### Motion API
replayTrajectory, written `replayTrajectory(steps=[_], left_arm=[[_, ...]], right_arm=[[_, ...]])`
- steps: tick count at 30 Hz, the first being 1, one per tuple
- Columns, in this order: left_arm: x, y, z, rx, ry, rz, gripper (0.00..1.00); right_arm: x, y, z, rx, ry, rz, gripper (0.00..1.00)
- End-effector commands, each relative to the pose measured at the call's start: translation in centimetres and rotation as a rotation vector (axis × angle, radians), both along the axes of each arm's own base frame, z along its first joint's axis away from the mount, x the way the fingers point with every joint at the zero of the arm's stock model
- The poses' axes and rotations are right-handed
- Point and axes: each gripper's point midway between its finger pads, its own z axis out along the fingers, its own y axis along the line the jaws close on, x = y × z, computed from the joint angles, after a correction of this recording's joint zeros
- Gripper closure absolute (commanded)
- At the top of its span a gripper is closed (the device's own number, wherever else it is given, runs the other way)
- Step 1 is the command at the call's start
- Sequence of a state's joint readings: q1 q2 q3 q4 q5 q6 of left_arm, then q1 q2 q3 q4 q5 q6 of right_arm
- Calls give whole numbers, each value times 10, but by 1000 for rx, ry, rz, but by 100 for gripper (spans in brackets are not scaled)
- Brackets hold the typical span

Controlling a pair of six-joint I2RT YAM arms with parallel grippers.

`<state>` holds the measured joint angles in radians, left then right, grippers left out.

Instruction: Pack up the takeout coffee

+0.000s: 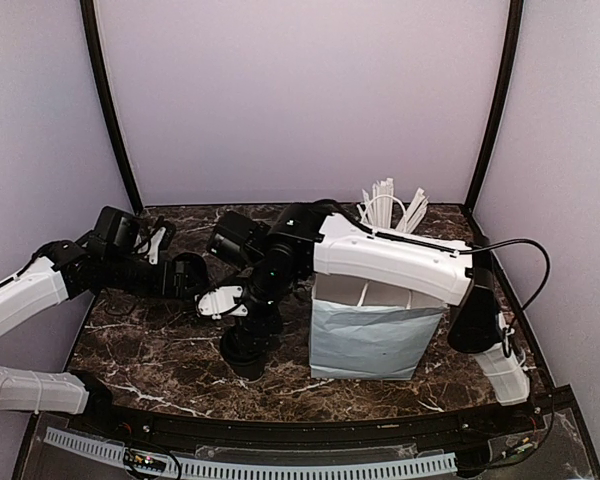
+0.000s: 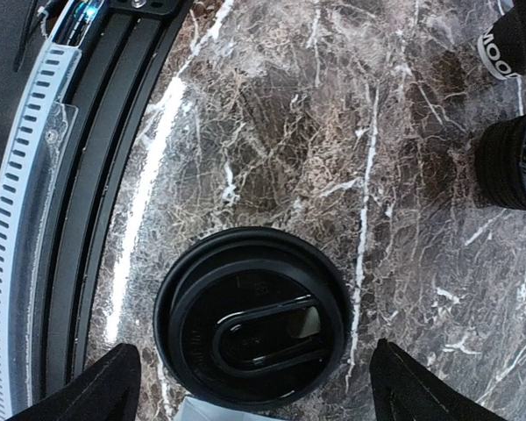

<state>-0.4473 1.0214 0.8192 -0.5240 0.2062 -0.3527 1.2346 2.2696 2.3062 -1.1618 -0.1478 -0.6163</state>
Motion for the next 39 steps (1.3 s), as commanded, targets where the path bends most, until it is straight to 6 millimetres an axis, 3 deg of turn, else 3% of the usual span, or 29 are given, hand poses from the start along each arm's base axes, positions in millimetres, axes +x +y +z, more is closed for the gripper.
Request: replayTrajectory(steps=[1, 24, 29, 35, 39], left_arm=[[-3, -1, -2, -18, 1, -10, 12], [-5, -6, -15, -34, 29, -31, 13], [-5, -7, -16, -35, 31, -33, 13], [-5, -6, -14, -30, 30, -33, 13], [-4, -7, -10, -27, 23, -39, 13]], right_arm=[[-10, -1, -7, -16, 85, 8, 7], [5, 3, -28, -50, 31, -31, 17], [7, 2, -28, -51, 14, -29, 24], [-1, 4, -5, -10, -21, -1, 30], [-12, 5, 38, 71, -77, 35, 31]])
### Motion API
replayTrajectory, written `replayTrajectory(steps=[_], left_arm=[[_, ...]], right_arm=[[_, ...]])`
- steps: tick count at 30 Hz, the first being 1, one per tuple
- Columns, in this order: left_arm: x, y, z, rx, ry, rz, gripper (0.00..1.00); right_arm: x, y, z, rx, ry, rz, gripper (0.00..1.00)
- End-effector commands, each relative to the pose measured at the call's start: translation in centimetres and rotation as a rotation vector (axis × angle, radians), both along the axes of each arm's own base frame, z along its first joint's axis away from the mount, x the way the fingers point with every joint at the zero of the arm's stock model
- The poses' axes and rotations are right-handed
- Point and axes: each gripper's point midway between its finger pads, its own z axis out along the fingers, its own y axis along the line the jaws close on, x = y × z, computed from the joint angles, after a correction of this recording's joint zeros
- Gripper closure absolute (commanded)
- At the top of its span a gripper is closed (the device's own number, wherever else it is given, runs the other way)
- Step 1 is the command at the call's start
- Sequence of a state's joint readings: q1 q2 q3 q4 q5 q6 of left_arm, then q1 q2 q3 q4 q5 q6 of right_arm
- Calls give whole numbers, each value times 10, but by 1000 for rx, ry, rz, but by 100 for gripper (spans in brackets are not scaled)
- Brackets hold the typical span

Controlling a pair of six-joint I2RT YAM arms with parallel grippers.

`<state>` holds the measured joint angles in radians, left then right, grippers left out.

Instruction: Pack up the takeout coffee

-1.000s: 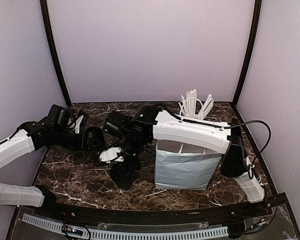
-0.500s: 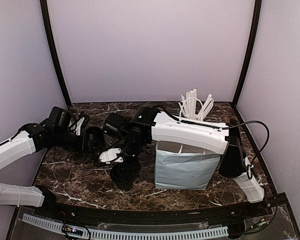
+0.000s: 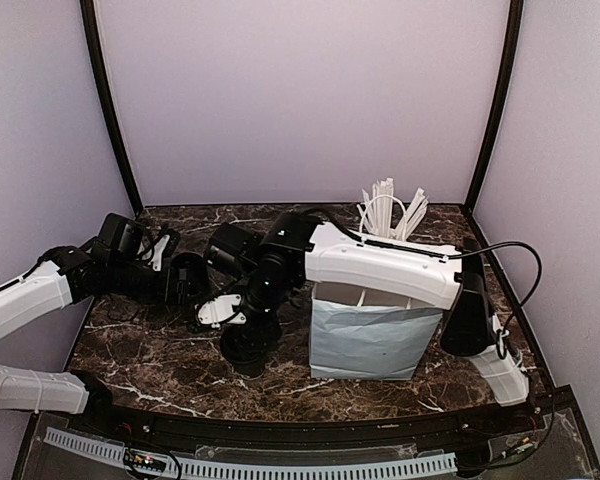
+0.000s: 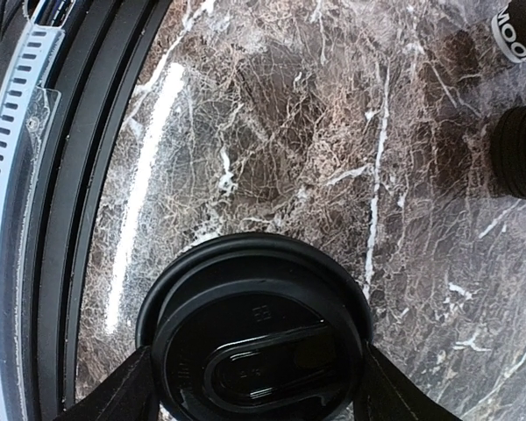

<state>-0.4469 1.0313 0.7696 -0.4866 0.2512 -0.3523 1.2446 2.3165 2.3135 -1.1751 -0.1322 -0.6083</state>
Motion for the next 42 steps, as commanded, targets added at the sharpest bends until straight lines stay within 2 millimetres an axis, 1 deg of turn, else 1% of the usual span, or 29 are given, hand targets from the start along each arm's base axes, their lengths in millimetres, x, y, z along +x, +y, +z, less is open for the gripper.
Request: replayTrajectory(steps=[1, 7, 12, 16, 18, 19, 20, 21, 22, 23, 24, 25, 26, 27, 28, 29, 30, 31, 32, 33, 34, 35, 36, 37, 38, 39, 40, 41, 42], left_arm=[[2, -2, 7, -6, -12, -11, 13], [7, -5, 22, -5, -35, -31, 14], [9, -15, 37, -30, -48, -83, 16], [9, -35, 62, -104, -62, -167, 22], [11, -50, 91, -136, -125, -222, 23], [12, -57, 95, -133, -144, -251, 23], [10, -70, 114, -145, -188, -296, 23], [11, -78, 117, -128, -205, -337, 23], [6, -95, 135, -132, -252, -393, 23], [8, -106, 132, -109, -254, -436, 23], [2, -123, 152, -128, -297, -489, 23], [5, -136, 148, -124, -289, -525, 23], [1, -150, 165, -146, -324, -562, 23], [5, -164, 160, -144, -320, -592, 23], [1, -177, 176, -163, -359, -625, 23], [6, -189, 170, -153, -360, -650, 23], [2, -202, 182, -169, -391, -680, 23], [5, -214, 175, -163, -386, -708, 23], [0, -226, 186, -174, -417, -744, 23], [2, -238, 175, -163, -396, -765, 24], [-4, -249, 187, -178, -424, -794, 24], [-8, -263, 173, -162, -402, -832, 25], [-9, -270, 184, -168, -441, -855, 25], [-11, -282, 181, -162, -437, -881, 25], [-11, -290, 168, -137, -416, -905, 25], [-13, -297, 175, -135, -437, -914, 25], [-12, -302, 159, -104, -407, -924, 25], [-10, -306, 164, -94, -424, -918, 26], [-8, -309, 152, -70, -401, -920, 26]], right_arm=[[-12, 4, 73, 150, -97, 49, 31], [-20, -7, 147, 299, -198, 81, 31], [-18, -27, 216, 441, -291, 56, 32], [-10, -58, 267, 528, -405, 6, 33], [-5, -74, 283, 545, -466, -28, 33], [0, -84, 289, 546, -497, -52, 33], [4, -93, 293, 543, -524, -72, 33], [8, -103, 298, 544, -549, -94, 33], [11, -114, 303, 545, -567, -116, 33], [15, -124, 307, 543, -586, -139, 33], [18, -135, 311, 544, -602, -163, 33], [22, -146, 314, 542, -615, -186, 33], [25, -157, 314, 532, -626, -207, 33], [32, -169, 316, 528, -638, -239, 33], [38, -181, 319, 527, -647, -269, 33], [44, -192, 322, 528, -654, -297, 33], [51, -204, 324, 529, -661, -329, 33], [57, -216, 328, 532, -673, -359, 33], [61, -230, 333, 540, -689, -389, 33], [67, -239, 333, 536, -701, -417, 33], [68, -251, 340, 550, -717, -440, 34], [72, -262, 343, 554, -728, -465, 34], [75, -271, 345, 555, -739, -488, 34], [77, -280, 348, 558, -750, -513, 34], [80, -289, 349, 560, -760, -537, 34], [81, -297, 351, 562, -768, -557, 34], [83, -305, 352, 562, -777, -578, 34], [85, -312, 351, 558, -781, -597, 35], [85, -318, 349, 555, -784, -610, 35]])
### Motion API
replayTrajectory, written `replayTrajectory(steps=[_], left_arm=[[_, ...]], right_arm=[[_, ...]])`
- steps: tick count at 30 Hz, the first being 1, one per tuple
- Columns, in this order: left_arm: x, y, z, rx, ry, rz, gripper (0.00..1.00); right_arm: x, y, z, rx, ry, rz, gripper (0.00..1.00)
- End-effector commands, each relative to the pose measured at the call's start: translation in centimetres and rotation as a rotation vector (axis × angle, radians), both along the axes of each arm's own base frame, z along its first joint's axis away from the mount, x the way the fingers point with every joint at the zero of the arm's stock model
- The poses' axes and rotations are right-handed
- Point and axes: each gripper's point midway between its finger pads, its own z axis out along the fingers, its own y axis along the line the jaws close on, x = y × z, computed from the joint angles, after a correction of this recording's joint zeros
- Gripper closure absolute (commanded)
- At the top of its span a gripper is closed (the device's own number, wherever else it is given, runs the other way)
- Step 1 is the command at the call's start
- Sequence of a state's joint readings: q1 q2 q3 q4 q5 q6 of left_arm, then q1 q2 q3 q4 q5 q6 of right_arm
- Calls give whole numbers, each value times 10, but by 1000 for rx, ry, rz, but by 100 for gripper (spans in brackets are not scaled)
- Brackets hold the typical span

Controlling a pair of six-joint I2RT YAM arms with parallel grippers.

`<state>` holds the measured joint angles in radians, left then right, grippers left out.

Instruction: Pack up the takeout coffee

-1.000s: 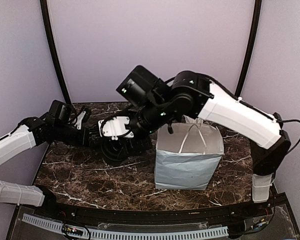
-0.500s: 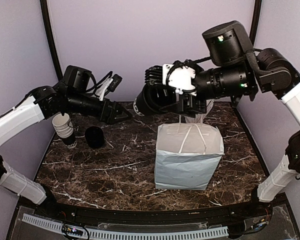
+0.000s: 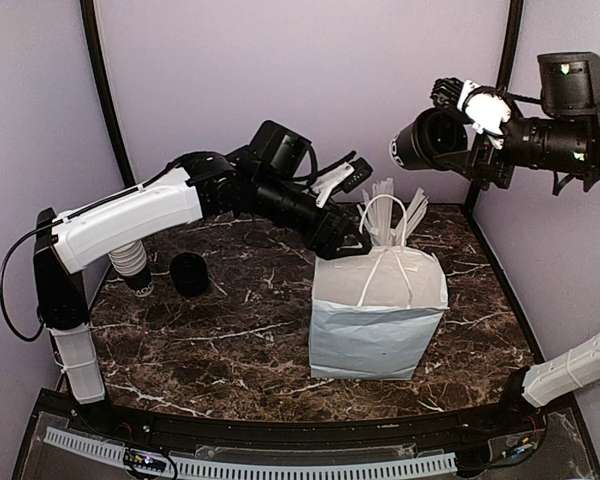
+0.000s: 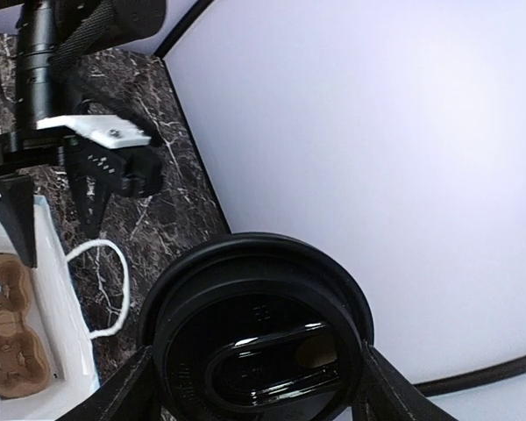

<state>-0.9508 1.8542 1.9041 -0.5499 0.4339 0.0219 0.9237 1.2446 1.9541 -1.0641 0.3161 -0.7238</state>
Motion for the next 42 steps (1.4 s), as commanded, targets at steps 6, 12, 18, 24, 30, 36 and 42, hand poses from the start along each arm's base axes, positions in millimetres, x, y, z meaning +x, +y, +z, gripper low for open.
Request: replayTrajectory(steps=[6, 12, 18, 24, 30, 36, 42], left_arm=[[0, -12, -17, 99, -54, -27, 38], [-6, -9, -22, 129, -44, -44, 81], [-16, 5, -24, 198, -76, 2, 100], [-22, 34, -11, 200, -95, 102, 100], [-15, 76, -7, 266, -171, 261, 100], [-17, 101, -8, 294, -258, 340, 100], [-32, 92, -16, 332, -363, 368, 100]], right_arm=[[8, -39, -1, 64, -7, -106, 36], [1, -35, -4, 87, 35, -65, 37], [-21, -37, -21, 81, 142, -15, 37], [-36, -32, -24, 118, 200, 48, 39], [-39, -22, -28, 128, 225, 95, 40], [-39, -15, -40, 110, 258, 116, 40], [-45, -10, -58, 88, 317, 150, 40]])
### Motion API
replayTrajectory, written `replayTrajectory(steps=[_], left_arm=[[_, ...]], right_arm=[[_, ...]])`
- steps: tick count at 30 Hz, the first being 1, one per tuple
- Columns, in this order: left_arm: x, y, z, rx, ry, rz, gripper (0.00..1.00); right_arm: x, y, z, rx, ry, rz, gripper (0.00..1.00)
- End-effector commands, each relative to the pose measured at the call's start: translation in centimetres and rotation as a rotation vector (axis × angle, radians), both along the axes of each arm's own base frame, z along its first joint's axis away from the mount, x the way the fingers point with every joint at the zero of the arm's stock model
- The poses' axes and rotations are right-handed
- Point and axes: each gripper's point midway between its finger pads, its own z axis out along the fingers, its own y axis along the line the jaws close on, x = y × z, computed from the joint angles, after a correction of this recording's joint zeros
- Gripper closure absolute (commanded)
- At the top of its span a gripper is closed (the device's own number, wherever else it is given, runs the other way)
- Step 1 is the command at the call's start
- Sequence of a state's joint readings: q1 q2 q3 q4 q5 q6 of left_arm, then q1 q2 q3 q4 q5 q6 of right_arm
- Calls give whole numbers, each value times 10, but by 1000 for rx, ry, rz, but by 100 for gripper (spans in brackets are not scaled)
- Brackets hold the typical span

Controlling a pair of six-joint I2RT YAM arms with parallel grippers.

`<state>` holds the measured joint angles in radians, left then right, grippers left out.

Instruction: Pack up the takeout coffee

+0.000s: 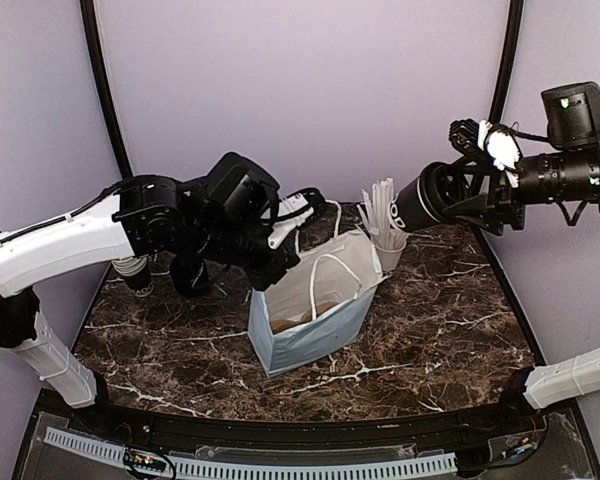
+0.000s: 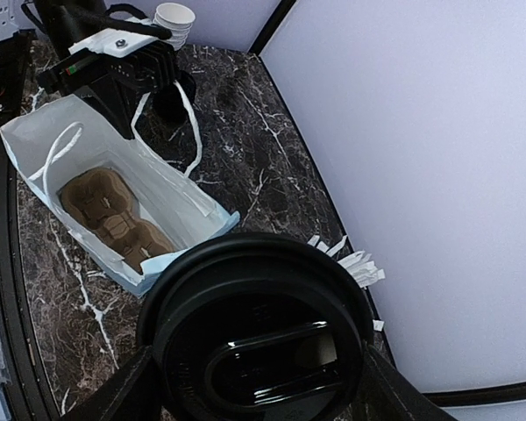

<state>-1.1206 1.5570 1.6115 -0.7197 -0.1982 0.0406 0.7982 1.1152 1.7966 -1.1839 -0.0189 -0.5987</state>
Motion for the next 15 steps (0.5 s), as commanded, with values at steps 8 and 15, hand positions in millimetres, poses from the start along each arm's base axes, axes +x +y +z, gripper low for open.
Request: replayTrajectory(steps=[8, 15], left_arm=[[-54, -26, 16, -25, -113, -35, 100], [-98, -54, 6, -4, -167, -77, 100]], right_arm=[[-15, -3, -27, -24, 53, 48, 43], [-16, -16, -58, -85, 84, 7, 44]])
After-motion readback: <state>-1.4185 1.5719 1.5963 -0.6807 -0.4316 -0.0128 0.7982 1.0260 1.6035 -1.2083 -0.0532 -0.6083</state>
